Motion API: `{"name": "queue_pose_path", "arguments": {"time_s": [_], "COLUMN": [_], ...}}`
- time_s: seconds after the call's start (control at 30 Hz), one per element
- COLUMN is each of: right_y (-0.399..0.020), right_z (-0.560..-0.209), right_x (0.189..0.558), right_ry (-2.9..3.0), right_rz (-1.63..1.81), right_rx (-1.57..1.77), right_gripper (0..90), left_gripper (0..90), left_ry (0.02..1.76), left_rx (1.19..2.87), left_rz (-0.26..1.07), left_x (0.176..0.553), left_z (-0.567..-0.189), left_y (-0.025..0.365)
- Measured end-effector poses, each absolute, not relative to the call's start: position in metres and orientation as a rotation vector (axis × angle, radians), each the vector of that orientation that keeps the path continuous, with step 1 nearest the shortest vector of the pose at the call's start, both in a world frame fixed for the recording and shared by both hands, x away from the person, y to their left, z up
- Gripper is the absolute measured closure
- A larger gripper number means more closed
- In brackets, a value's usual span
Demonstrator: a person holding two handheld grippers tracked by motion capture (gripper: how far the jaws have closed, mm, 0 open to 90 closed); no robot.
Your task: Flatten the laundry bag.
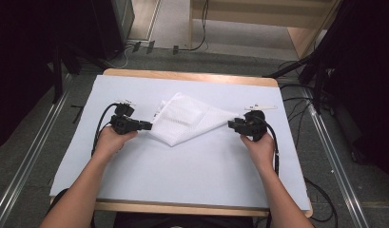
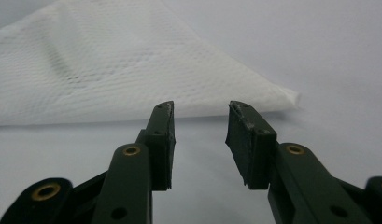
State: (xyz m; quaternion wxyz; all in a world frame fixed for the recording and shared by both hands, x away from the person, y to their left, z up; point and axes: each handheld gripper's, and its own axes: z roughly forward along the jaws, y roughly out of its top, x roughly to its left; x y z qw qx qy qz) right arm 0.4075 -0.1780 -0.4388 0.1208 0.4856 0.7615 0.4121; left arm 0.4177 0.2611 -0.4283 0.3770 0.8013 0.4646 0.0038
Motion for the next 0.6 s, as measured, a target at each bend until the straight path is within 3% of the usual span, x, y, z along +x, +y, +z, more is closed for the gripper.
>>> {"name": "queue_pose_path", "arguments": {"time_s": [0.23,0.6], "right_y": [-0.174,-0.173], "right_z": [-0.436,-0.436], "right_x": [0.394,0.389], "right_ry": [2.263,2.270], "right_rz": [1.212,1.231], "right_rx": [1.354,1.326], "right_gripper": [60.9,60.9], "left_gripper": [67.1,64.9], "left_ry": [1.134,1.145], "left_rx": [2.095,2.155], "left_rz": [0.063,0.116], "left_x": [0.439,0.488], "left_z": [-0.413,-0.405], "left_y": [0.245,0.214]}}
